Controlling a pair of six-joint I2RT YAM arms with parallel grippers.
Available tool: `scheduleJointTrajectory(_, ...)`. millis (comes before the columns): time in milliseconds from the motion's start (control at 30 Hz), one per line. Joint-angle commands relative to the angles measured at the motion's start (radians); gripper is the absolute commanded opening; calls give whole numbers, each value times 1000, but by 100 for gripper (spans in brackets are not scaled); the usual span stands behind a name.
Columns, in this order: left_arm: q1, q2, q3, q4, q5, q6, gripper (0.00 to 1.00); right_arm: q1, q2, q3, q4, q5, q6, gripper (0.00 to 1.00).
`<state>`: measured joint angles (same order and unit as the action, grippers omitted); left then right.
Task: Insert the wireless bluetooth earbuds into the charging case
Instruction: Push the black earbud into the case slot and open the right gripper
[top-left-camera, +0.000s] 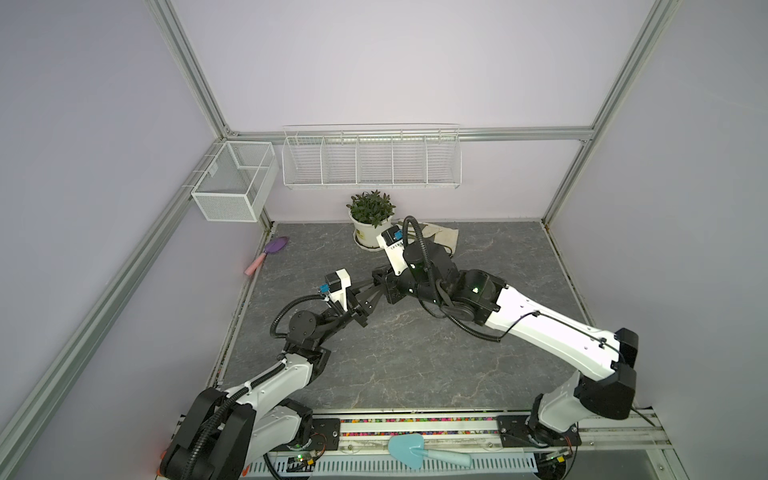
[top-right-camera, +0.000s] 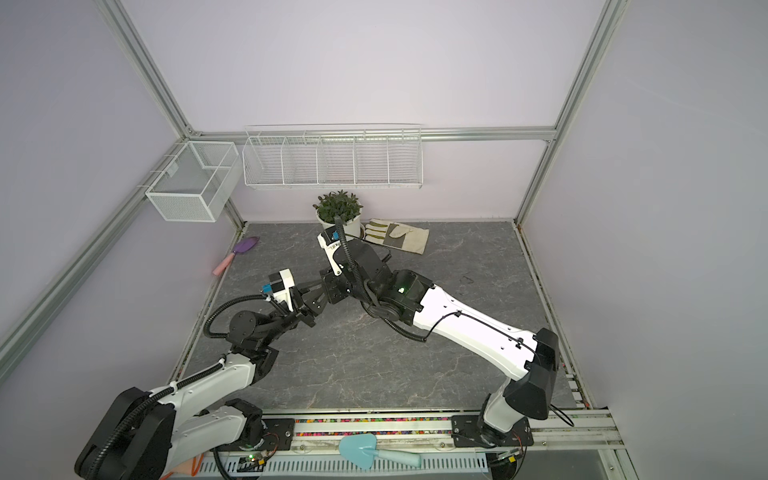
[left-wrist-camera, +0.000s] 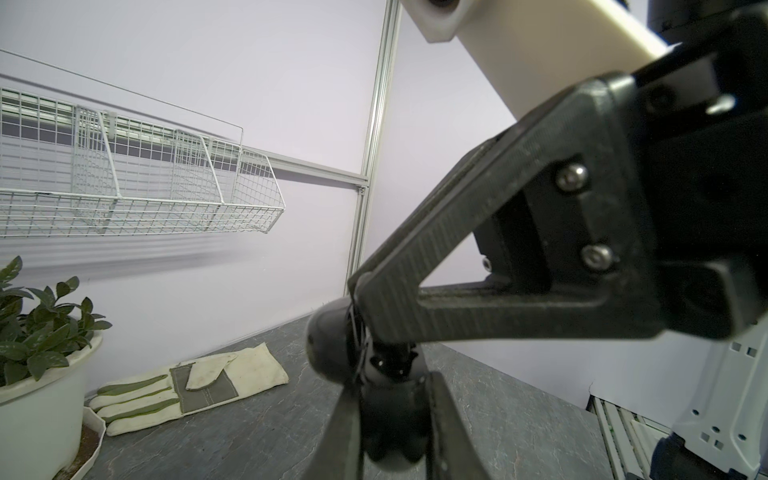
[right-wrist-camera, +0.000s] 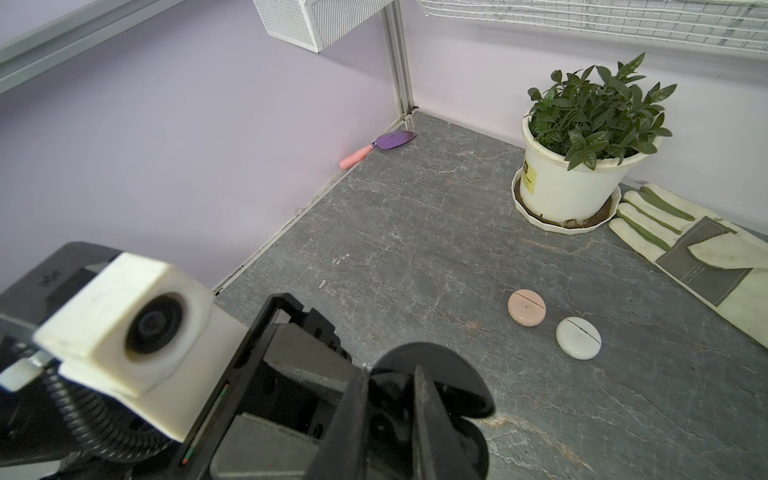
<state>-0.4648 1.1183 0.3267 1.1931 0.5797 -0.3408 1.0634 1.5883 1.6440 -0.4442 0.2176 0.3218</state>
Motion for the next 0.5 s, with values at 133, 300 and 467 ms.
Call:
scheduleJointTrajectory(133,3,-25,1,39,3,20,0,11,10,9,-38,30,-21,18)
scheduleJointTrajectory(300,3,-29,-2,34,3,19,0,12,12,7,-37,49,-13,18)
scheduleJointTrajectory(467,3,-31,-3,35,6,16,0,15,19,13,-36,47,3,18)
